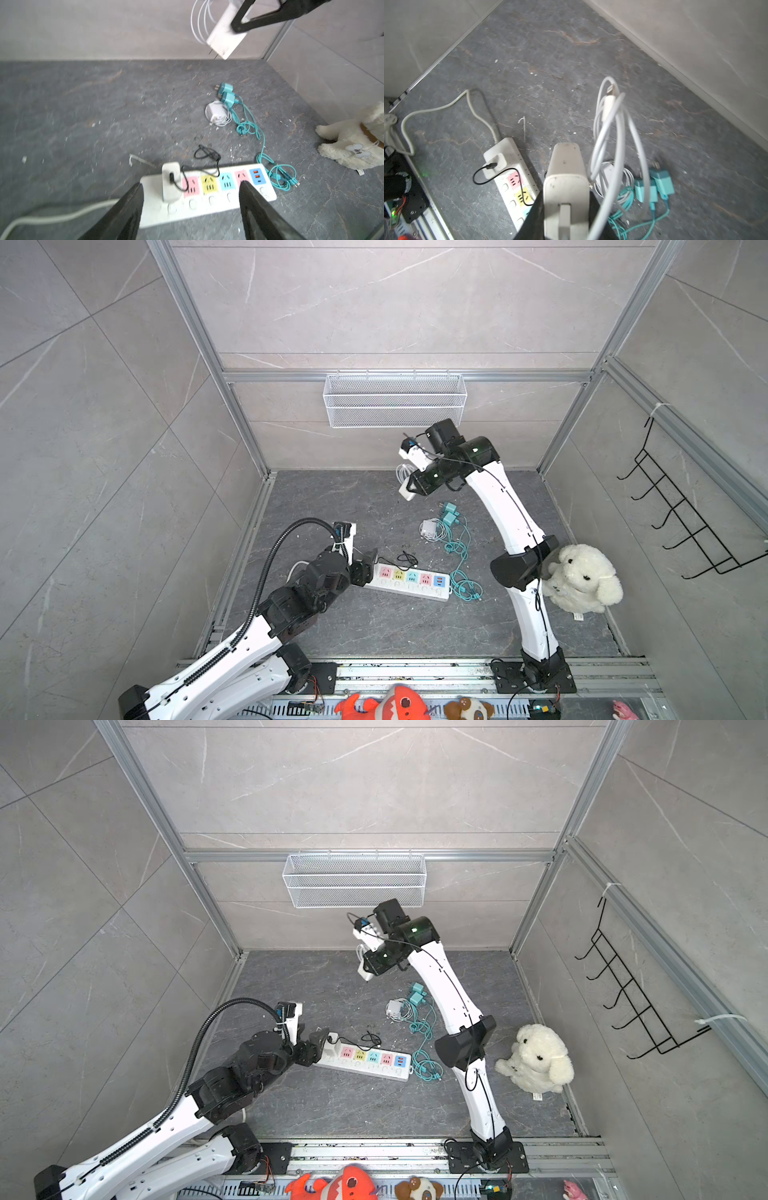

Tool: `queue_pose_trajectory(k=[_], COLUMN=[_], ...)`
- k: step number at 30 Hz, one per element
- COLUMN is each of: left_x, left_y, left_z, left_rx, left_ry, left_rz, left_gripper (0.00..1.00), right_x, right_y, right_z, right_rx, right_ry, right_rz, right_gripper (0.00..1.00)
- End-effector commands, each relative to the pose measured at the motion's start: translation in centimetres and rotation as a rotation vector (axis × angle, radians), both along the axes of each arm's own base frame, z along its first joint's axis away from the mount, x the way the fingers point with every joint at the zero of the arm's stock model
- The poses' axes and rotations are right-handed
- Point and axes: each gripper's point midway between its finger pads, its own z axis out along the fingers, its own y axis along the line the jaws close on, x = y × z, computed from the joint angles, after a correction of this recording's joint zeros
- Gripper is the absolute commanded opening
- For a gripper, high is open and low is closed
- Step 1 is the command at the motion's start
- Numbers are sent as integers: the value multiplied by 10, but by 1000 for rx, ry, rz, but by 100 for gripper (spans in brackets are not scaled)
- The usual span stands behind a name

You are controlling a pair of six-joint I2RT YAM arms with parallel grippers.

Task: Insert the plug
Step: 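Carry the charger over the strip with the right gripper while the left gripper withdraws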

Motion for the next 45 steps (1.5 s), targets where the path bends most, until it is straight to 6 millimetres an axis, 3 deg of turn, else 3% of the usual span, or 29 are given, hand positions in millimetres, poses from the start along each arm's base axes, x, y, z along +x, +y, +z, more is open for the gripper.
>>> queue_pose_trajectory(k=[1, 4, 7, 9, 13, 21, 24, 34, 45], left_x=[-18, -27, -35, -36, -33, -24, -21, -1, 32], left_y=[46, 58, 54, 54, 47, 28, 29, 30, 44], left_z=[-58, -92, -116, -127, -143, -162, -171, -200, -216], left_rx=[30, 40, 32, 34, 61, 64, 72, 115, 55], left_ry=[213, 311, 408, 445, 482, 515, 521, 530, 578], left_rz=[256, 347, 372, 404, 422, 417, 453, 507, 522], left_gripper=[75, 76, 74, 72, 67, 66, 62, 61, 58], right_x=[-39, -65, -91, -107, -135, -182, -197, -218, -198], right_y=[17, 31, 39, 40, 20, -38, -46, -40, -8], right_z=[-11, -24, -44, -44, -43, -69, -75, -114, -119], right_rx=[-43, -88, -139, -101, -93, -163, -182, -219, -175], right_ry=[66, 108, 112, 110, 116, 140, 115, 96, 44], right_rz=[138, 211, 261, 287, 276, 172, 162, 160, 203], right_gripper=[0, 0, 0, 0, 0, 0, 0, 0, 0])
